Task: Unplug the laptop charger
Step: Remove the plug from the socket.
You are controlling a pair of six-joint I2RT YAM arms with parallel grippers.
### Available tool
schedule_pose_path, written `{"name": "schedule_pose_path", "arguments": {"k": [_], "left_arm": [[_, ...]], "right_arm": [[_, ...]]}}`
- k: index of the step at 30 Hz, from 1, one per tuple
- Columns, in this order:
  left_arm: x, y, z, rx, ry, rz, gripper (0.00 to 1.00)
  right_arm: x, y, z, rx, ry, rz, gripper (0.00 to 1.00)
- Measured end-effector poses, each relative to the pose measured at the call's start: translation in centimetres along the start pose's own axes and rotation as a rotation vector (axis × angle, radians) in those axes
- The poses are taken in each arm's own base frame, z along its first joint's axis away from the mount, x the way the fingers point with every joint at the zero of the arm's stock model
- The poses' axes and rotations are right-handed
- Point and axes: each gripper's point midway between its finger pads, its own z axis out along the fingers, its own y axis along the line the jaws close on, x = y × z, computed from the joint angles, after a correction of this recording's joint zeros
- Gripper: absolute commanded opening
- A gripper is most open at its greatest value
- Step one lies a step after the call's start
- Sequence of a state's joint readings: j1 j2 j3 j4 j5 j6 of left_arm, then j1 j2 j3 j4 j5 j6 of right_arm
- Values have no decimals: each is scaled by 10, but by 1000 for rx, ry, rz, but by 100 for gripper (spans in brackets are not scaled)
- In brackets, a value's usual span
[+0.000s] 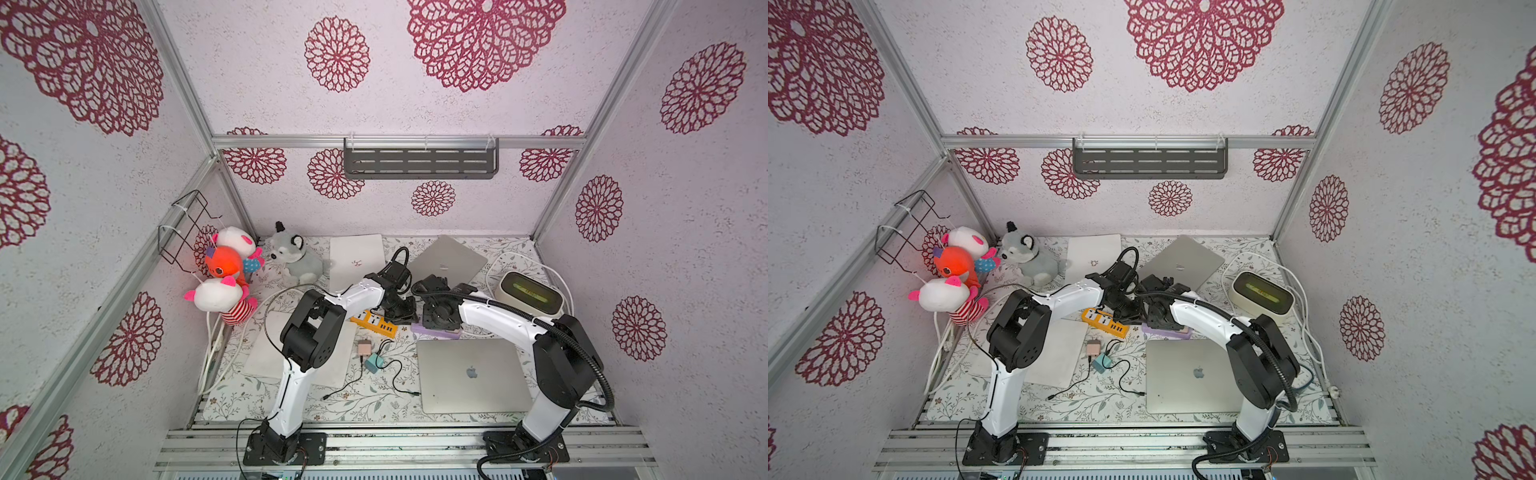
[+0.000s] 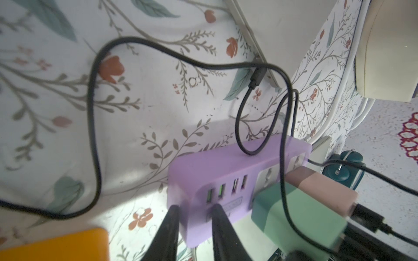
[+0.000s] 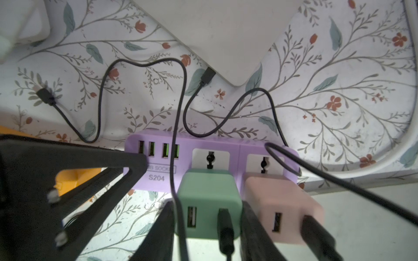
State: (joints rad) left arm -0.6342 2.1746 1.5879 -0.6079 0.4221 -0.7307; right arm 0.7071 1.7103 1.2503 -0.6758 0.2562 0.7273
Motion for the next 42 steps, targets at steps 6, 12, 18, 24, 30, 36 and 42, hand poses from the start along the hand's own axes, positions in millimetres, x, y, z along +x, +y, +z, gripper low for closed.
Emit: {"name": "schedule_pose_path", "arguments": {"k": [6, 12, 18, 24, 30, 36, 42], "left_arm": [[0, 0, 0, 0, 1, 0, 28], [0, 0, 0, 0, 1, 0, 28], [0, 0, 0, 0, 0, 0, 28], [-1, -1, 0, 3, -5, 4, 32], [-3, -3, -2, 2, -19, 7, 33], [-8, 1, -14, -2, -45, -1, 33], [-16, 3, -47, 11, -106, -12, 34]], "right_arm": [[-9, 3, -13, -42, -38, 26, 32], [-17, 12, -19, -90, -66, 38, 32], [-15, 10, -18, -78, -62, 35, 32], [-13, 8, -18, -68, -55, 27, 32], [-10, 6, -18, -60, -46, 17, 32], [-15, 9, -23, -71, -55, 18, 32], [-23, 16, -30, -96, -71, 16, 32]]}}
